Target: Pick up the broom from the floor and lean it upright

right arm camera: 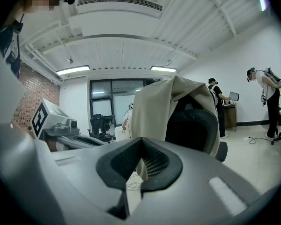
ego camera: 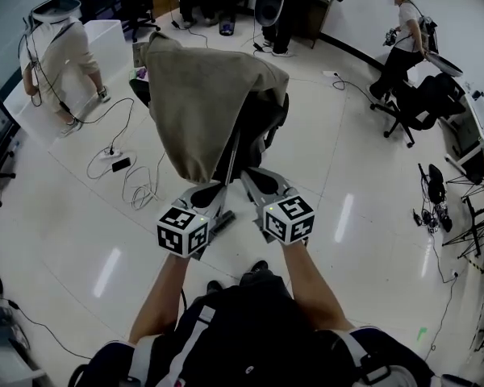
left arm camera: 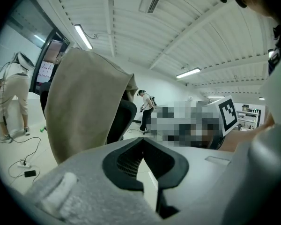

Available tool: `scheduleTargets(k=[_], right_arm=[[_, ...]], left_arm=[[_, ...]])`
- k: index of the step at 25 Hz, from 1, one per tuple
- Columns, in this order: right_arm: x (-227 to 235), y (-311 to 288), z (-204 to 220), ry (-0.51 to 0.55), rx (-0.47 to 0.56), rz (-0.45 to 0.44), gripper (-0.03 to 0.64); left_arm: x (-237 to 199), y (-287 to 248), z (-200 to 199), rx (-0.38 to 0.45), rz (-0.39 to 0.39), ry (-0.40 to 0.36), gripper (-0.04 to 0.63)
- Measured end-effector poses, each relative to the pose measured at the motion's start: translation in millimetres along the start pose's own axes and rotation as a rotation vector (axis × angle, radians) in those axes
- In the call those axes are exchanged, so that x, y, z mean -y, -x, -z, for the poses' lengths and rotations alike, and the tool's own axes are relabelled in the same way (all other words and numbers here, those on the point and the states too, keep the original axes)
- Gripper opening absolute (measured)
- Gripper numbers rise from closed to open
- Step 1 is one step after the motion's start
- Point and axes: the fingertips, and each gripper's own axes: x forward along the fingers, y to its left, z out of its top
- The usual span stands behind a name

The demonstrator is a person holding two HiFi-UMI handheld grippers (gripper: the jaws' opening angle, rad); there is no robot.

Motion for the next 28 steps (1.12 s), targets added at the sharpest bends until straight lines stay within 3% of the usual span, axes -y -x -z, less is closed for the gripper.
scheduleTargets(k=[28], right_arm=[[-17.8, -2.9, -11.6, 0.022, -0.004, 0.018, 0.003]], left_arm=[[-6.2, 23.1, -23.5, 0.029, -0.006, -0.065, 0.0]])
